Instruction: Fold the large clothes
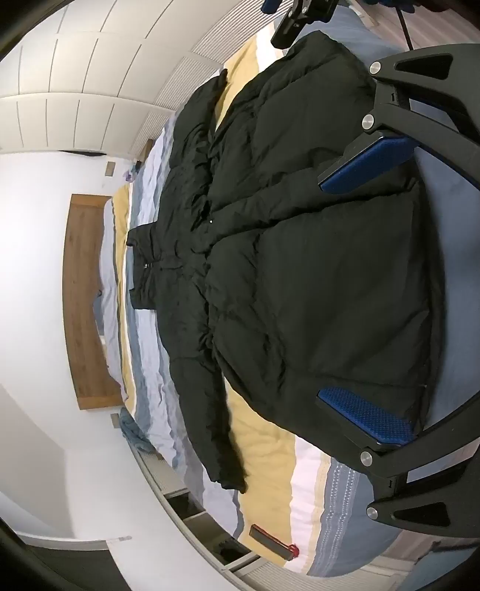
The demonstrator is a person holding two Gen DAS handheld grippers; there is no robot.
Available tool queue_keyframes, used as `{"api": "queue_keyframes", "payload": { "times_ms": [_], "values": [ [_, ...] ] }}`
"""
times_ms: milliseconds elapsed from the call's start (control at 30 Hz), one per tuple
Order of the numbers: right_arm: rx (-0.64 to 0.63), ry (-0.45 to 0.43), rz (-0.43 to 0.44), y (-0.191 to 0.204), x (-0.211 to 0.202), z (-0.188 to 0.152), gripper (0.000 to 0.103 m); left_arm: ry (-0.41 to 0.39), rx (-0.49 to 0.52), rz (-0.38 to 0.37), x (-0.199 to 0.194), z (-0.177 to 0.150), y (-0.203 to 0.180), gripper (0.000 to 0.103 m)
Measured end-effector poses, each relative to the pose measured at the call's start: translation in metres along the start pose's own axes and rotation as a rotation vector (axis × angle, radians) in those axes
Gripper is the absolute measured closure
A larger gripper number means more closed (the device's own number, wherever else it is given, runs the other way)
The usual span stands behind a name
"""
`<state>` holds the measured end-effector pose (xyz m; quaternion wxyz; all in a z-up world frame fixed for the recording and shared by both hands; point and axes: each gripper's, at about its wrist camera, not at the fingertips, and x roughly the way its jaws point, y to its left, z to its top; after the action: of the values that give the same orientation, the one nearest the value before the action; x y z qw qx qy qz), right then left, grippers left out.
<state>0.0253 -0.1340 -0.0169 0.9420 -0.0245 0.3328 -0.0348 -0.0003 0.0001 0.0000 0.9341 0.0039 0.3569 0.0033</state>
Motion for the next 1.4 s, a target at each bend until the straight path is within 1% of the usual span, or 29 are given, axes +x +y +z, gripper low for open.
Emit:
{"api": "queue_keyframes", "payload": {
  "times_ms": [167,200,300,367,533,667,767,800,900,1000,1067,1200,1300,1400],
  "values": [
    [0.003,-0.005,-0.009,0.0,-0.001,0.0,0.0,0.008,-0.013,0.019,0.007,-0.001,0.001,0.0],
    [0.006,-0.006,-0.01,0.0,-0.001,0.0,0.0,0.001,-0.018,0.02,0.005,-0.003,0.003,0.0],
    [0.011,-0.014,-0.011,-0.005,0.0,0.001,0.0,-0.001,-0.025,0.014,0.004,-0.003,0.003,0.0],
    [0.013,-0.022,-0.005,-0.006,-0.001,0.003,0.0,0.019,-0.029,-0.001,0.006,-0.001,0.004,0.0],
    [0.03,-0.065,0.003,-0.007,-0.006,0.007,0.0,0.035,-0.022,-0.012,0.006,0.0,0.005,0.0],
    [0.033,-0.066,0.011,-0.009,-0.005,0.008,0.0,0.03,-0.025,0.009,0.006,0.002,0.006,0.0],
    [0.037,-0.045,0.043,-0.007,-0.002,0.005,0.0,0.045,-0.024,0.035,0.008,0.005,0.005,0.0],
    [0.038,-0.036,0.057,-0.006,-0.001,0.004,0.0,0.045,-0.029,0.036,0.007,0.006,0.006,0.0],
    [0.013,-0.036,0.053,0.0,0.002,0.002,0.0,0.04,-0.04,0.035,0.007,0.007,0.009,0.0],
    [0.011,-0.054,0.052,0.0,0.004,0.002,0.0,0.047,-0.037,0.036,0.008,0.008,0.011,0.0],
    [0.021,-0.047,0.058,-0.003,0.008,0.002,0.0,0.059,-0.045,0.028,0.01,0.009,0.013,0.0],
    [0.053,-0.026,0.1,-0.006,0.014,0.002,0.0,0.065,-0.079,0.038,0.012,0.011,0.019,0.0],
    [0.071,-0.048,0.145,-0.007,0.015,0.009,0.0,0.056,-0.099,0.052,0.012,0.017,0.023,0.0],
    [0.044,-0.031,0.143,-0.004,0.018,0.024,0.0,0.045,-0.131,0.065,0.014,0.023,0.034,0.0]
  ]
}}
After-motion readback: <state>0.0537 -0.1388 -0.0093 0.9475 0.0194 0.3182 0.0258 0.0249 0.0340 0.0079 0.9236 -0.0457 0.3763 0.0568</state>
